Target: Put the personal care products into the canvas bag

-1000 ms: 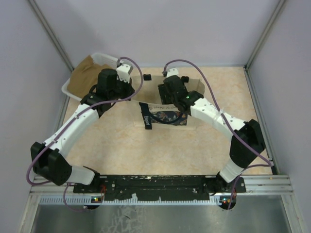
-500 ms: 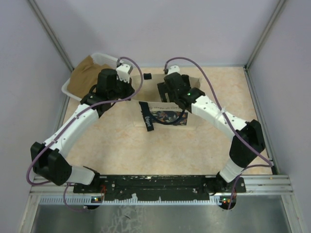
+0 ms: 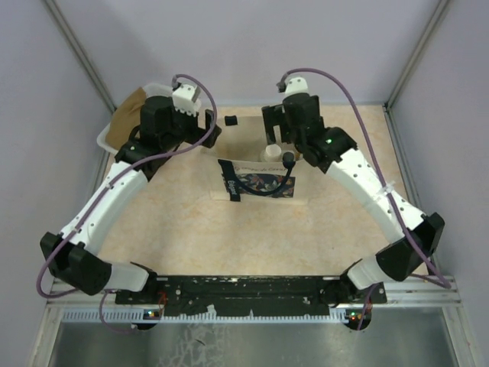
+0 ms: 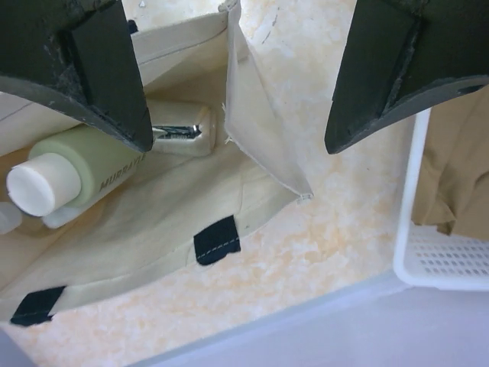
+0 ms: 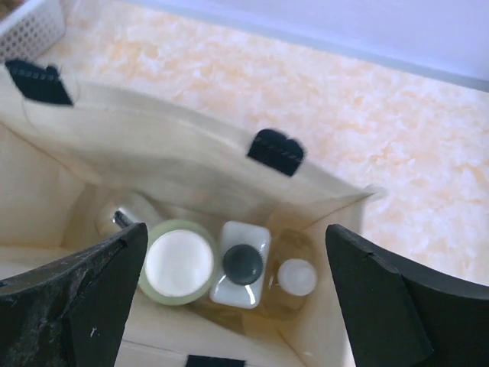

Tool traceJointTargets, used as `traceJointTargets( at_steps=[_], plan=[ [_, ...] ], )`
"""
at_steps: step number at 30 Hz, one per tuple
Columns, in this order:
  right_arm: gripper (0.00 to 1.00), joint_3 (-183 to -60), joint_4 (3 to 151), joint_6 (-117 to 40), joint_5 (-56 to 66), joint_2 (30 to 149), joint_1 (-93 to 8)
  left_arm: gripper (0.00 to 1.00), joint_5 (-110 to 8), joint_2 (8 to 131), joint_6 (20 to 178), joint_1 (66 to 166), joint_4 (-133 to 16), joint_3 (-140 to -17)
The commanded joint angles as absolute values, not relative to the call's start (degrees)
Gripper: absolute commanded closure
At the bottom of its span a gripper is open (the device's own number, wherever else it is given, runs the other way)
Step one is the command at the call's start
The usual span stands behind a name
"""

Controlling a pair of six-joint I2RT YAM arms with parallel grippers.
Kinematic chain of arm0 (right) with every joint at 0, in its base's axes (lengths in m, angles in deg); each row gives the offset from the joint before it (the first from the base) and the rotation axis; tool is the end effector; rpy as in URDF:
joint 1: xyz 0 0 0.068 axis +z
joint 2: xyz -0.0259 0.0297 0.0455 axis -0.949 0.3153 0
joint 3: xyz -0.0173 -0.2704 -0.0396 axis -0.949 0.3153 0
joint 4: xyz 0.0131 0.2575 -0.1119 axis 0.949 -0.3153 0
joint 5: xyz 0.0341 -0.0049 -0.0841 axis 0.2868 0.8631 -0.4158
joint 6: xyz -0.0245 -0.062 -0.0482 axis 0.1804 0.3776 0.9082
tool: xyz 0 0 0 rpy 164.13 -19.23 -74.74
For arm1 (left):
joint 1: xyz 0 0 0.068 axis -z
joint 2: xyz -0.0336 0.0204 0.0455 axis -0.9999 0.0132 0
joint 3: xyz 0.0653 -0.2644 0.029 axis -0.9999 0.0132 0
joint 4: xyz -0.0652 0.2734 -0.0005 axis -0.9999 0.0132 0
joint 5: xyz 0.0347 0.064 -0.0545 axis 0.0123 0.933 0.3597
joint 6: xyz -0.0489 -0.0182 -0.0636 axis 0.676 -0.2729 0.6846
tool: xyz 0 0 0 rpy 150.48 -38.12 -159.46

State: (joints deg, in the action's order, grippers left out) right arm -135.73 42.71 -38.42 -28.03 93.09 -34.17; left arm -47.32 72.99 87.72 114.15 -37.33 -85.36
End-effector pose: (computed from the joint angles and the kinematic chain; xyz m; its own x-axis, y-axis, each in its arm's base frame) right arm 0.3157 0.2035 0.3956 -0.4155 -0.1824 -0.8911 -0.2097 0.9725 -0.1013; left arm 0.3371 -0.1627 0.3841 -0.3008 0.1344 -0.9442 0.4858 0.8735 -0.0304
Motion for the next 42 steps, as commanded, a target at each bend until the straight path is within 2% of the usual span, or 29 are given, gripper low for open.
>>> traceJointTargets(
  at_steps=[1, 5, 10, 13, 16, 24, 29, 42],
  plan=[
    [0.01, -139.71, 43.27, -36.59, -23.54, 90.22, -40.54, 0.0, -46.2, 69.0, 87.53, 113.85, -39.81, -87.85],
    [0.01, -142.27, 43.84, -35.92, -17.67, 91.6, -49.28, 0.0, -41.53, 69.95, 85.62, 113.18, -38.29, -89.91],
    [0.01, -143.39, 44.04, -35.99, -8.51, 94.56, -64.37, 0.0, -47.62, 72.37, 87.39, 103.77, -40.37, -89.91],
    [0.01, -138.46, 45.29, -36.6, -7.95, 94.31, -70.45, 0.01, -49.25, 74.66, 88.16, 99.02, -41.57, -89.26],
    [0.01, -130.62, 48.32, -38.32, -6.75, 92.0, -73.78, 0.01, -45.83, 77.23, 90.07, 96.79, -40.6, -88.75],
    [0.01, -119.72, 51.0, -40.81, -9.19, 88.83, -74.54, 0.01, -48.37, 77.65, 95.0, 96.49, -40.48, -83.58],
    [0.01, -118.51, 50.94, -40.72, -9.51, 88.49, -74.52, 0.01, -46.29, 76.14, 95.79, 96.5, -40.71, -82.02],
    [0.01, -117.37, 51.74, -40.33, -8.82, 87.67, -74.54, 0.01, -49.55, 76.55, 95.35, 96.48, -42.07, -80.95]
  ],
)
